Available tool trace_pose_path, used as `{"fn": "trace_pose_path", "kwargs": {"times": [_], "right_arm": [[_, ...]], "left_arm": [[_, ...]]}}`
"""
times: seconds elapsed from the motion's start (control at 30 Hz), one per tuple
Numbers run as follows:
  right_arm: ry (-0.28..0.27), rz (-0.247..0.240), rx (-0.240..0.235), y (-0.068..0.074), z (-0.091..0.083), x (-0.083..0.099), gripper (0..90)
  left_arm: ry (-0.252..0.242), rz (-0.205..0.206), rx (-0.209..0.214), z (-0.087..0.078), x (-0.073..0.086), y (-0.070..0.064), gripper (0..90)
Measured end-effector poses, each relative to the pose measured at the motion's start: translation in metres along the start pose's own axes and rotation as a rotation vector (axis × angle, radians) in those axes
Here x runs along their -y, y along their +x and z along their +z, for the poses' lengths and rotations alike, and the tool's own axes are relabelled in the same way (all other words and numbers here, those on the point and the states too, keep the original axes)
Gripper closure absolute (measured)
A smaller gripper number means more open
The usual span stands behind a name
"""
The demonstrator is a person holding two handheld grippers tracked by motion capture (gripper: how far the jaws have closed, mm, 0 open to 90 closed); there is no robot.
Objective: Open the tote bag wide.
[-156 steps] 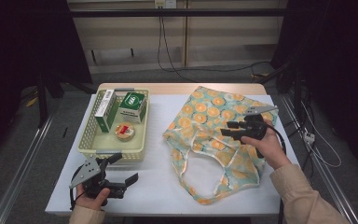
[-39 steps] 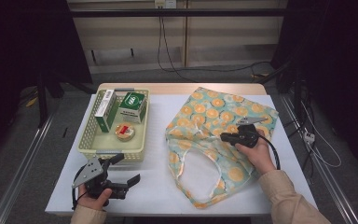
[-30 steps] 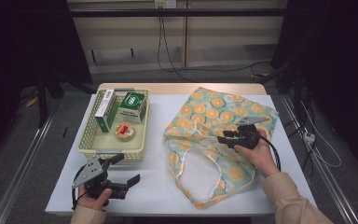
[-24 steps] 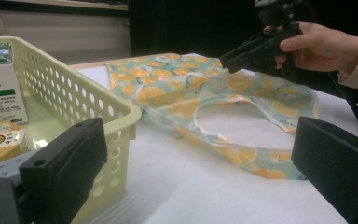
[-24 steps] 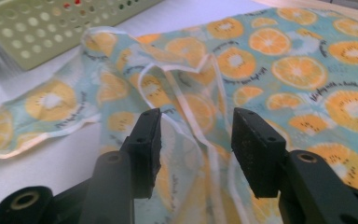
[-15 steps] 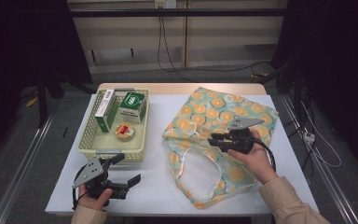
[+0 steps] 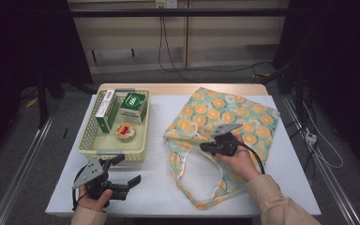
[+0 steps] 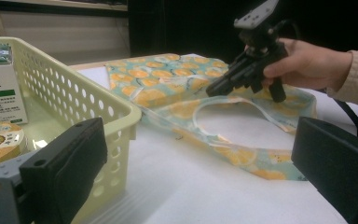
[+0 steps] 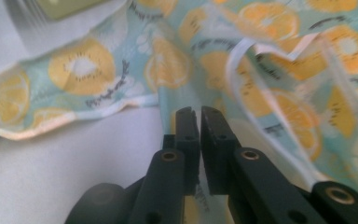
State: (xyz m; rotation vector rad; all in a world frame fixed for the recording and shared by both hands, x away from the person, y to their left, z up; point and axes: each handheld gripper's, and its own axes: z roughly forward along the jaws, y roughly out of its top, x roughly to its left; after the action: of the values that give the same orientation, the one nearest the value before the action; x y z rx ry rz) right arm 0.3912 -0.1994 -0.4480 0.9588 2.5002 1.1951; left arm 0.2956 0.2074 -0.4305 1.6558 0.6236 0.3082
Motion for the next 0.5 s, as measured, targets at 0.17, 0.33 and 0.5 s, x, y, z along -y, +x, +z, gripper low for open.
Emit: {"fn": "trace_pose_path", "kwargs": {"times": [0.17, 0.33, 0.5], "right_arm": [[0.043, -0.027, -0.028, 0.01, 0.012, 0.005, 81.3], [0.019, 0.016, 0.048, -0.001, 0.009, 0.005, 75.8], [0.009, 0.046, 0.087, -0.011, 0.001, 0.007, 69.5]], "left_arm": [[0.002, 0.0, 0.002, 0.0, 0.0, 0.0, 3.0], [0.002, 0.001, 0.002, 0.001, 0.0, -0.001, 3.0], [0.004, -0.004, -0.002, 0.0, 0.001, 0.0, 3.0]]}}
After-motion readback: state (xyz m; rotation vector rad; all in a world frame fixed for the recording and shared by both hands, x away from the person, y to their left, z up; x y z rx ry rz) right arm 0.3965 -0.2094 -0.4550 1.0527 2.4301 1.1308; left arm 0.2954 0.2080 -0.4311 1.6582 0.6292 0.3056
